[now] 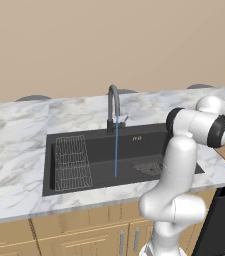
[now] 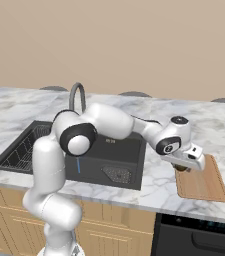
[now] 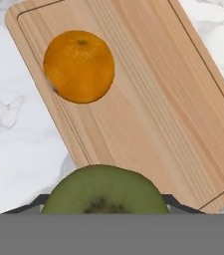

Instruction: Pick the orange, kiwi from the sink and place them on the cutting board to airdry. Then turn off the sink faucet.

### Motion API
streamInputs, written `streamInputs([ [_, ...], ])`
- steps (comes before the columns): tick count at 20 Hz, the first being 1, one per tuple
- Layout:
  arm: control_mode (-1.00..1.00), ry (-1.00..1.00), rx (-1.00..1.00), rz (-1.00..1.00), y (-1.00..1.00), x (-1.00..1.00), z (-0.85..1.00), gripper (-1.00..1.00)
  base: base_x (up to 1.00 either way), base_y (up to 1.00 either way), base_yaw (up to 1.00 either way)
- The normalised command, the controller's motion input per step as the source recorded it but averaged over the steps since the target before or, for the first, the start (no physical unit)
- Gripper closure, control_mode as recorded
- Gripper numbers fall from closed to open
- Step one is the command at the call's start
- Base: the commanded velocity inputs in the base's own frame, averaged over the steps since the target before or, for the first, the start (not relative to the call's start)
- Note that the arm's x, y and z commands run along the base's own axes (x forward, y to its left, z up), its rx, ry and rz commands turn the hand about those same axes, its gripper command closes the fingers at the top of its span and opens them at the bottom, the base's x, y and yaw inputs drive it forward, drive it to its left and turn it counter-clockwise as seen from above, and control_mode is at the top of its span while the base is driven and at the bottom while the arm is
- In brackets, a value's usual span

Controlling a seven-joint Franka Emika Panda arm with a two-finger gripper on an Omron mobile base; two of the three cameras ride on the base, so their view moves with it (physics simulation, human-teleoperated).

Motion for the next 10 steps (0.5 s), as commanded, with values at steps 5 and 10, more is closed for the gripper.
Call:
streamInputs([
  [5,-1.00,0.00,0.00,0.00,-0.13,0.00,-0.12,1.00,0.00,0.00,0.00],
  [10,-1.00,0.00,0.00,0.00,-0.09,0.00,-0.15,1.00,0.00,0.00,0.00],
])
